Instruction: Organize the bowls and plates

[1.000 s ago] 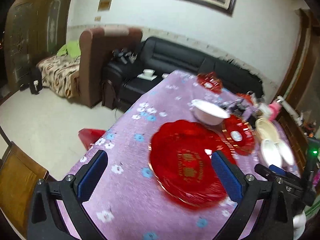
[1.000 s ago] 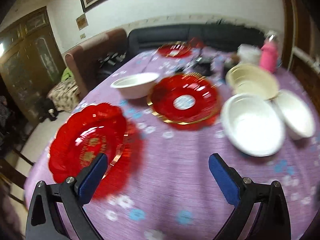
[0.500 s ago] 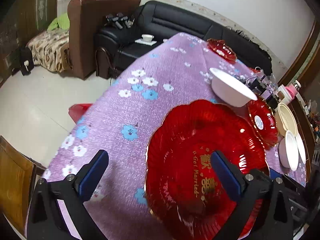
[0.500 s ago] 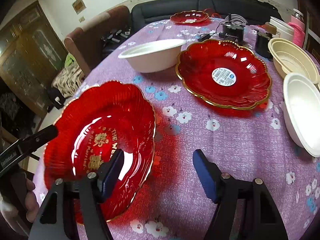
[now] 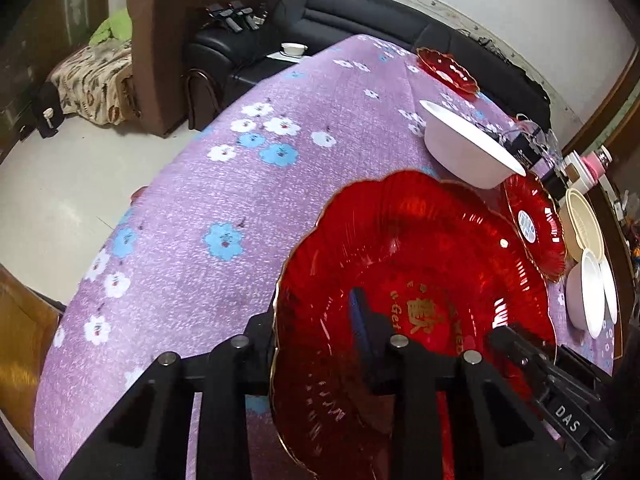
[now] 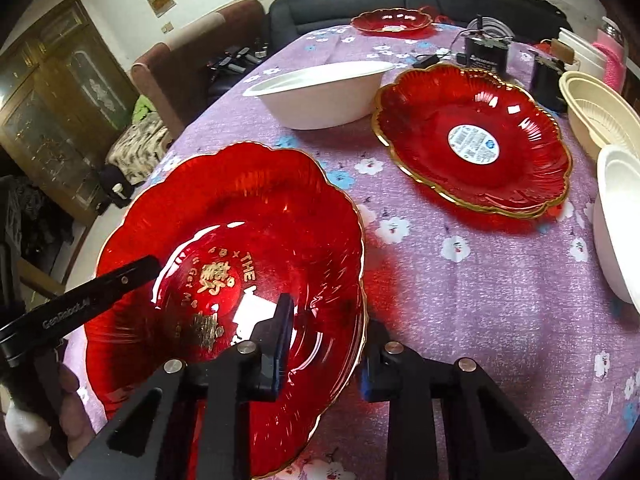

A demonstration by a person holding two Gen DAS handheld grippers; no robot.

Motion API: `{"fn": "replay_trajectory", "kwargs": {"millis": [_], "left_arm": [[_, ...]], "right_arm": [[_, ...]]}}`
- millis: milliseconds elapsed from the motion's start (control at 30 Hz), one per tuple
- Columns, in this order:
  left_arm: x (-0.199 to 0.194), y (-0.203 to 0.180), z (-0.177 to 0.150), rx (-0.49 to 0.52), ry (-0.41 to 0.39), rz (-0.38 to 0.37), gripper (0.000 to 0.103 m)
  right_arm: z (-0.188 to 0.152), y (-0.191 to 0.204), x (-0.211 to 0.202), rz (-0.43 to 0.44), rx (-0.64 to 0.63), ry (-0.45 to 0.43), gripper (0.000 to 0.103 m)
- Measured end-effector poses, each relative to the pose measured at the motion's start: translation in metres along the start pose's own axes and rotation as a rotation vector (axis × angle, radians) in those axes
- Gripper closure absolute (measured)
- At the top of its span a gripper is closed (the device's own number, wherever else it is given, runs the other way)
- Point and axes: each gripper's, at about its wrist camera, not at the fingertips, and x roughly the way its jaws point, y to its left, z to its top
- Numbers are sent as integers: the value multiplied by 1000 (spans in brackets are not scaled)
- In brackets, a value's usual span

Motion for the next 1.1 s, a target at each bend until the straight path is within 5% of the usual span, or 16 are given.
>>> {"fn": "replay_trajectory", "kwargs": {"millis": [400,800,900,967,1100], "left_arm": [[-57,13,-21,-16,-121,25,73],[-30,21,-41,-9,-48,111,70],[-41,21,-43,-19,-69,98,66],[-56,21,-43,-24,-105,91,52],[-84,19,-44,-39,-165,72,37]], "right_arm": [[-22,38,-33,-33,-176,-83,74],[-52,45,-20,-80,-220,-62,73],[-51,41,-23,-86,-205,-74,59],[-52,35,-32,-78,-192,-100,42],[-52,21,-55,-76,-162,-162,40]]}}
